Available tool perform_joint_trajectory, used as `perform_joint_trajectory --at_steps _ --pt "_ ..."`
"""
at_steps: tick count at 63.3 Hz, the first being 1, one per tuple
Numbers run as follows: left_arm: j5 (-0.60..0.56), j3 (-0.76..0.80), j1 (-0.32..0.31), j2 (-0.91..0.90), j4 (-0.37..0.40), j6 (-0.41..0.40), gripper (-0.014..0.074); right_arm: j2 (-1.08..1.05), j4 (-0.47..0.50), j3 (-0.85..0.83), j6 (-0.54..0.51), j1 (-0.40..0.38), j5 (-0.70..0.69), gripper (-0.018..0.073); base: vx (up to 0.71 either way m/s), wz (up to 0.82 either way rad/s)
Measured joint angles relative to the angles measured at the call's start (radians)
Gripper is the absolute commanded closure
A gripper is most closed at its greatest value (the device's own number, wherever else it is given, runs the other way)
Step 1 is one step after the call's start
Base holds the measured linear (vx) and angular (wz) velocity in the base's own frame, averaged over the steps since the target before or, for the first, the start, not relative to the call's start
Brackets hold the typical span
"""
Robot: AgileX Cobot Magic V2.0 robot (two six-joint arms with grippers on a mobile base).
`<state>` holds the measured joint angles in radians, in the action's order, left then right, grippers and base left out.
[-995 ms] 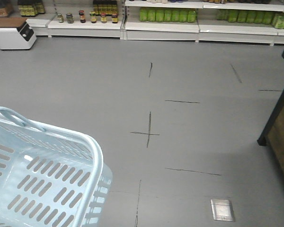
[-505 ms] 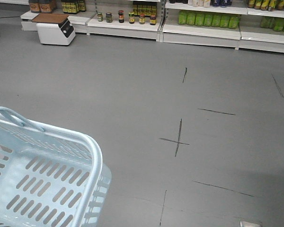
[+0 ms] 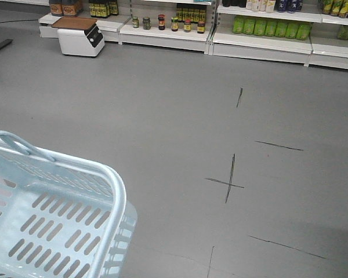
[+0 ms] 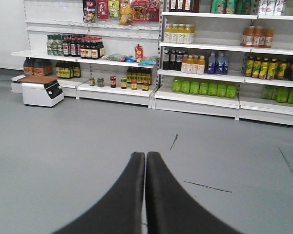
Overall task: Pick three apples into basket with both arms
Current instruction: 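Drive the base across the floor carrying the basket in the left gripper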
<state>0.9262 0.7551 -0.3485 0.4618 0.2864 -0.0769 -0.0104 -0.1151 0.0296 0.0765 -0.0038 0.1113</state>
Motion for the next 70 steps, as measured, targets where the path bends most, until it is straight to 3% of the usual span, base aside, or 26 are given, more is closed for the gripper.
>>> perform_joint_trajectory --at_steps 70 --pt "0.0 0.0 0.0 0.0 0.0 0.0 0.0604 0.0 0.0 0.0 0.0 0.0 0.0 0.0564 0.18 -0.06"
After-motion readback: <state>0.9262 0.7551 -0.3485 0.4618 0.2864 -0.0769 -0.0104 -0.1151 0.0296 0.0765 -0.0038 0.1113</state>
